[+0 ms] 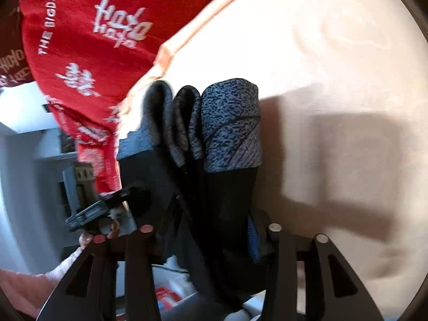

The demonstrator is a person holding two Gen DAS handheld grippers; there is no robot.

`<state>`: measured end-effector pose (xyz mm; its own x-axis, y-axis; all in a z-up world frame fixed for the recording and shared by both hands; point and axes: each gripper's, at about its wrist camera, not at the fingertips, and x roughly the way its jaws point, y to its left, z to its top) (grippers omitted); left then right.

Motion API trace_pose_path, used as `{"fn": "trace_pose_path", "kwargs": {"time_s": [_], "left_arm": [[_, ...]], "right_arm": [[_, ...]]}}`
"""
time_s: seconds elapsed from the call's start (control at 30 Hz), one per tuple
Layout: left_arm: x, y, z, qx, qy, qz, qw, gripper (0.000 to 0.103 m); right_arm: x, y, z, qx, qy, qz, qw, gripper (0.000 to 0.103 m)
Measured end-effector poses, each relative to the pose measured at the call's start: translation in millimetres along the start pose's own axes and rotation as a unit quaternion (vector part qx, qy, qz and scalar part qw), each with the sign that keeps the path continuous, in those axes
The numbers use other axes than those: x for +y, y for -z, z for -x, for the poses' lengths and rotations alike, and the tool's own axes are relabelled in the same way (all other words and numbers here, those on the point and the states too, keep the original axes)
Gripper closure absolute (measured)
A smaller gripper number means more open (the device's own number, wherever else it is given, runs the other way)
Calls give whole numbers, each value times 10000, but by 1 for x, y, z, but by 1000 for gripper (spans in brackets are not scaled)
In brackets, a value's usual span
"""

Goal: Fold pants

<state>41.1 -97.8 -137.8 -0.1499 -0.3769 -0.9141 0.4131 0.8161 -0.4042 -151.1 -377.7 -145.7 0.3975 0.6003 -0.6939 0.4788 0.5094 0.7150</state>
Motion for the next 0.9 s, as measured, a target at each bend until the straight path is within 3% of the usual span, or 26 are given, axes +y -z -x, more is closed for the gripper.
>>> {"fn": "trace_pose_path", "kwargs": {"time_s": [0.1,0.47,0.73,0.9], "left_arm": [[10,-1,-4,76,188,127,9997,2],[14,15,37,-161,-1000,-175,9947,1],[0,47,72,-177,-1645,-499,9850,1],[-14,70,88,-151,-1647,-601,9844,1]], "right_arm": [[-11,-2,-3,-9,-51,-237,9997,42],[5,31,30,-504,1167,-430,9910,32],[31,70,47,-704,2370,-412,9681,25],[42,97,57,-822,2721,-524,9573,14]]}}
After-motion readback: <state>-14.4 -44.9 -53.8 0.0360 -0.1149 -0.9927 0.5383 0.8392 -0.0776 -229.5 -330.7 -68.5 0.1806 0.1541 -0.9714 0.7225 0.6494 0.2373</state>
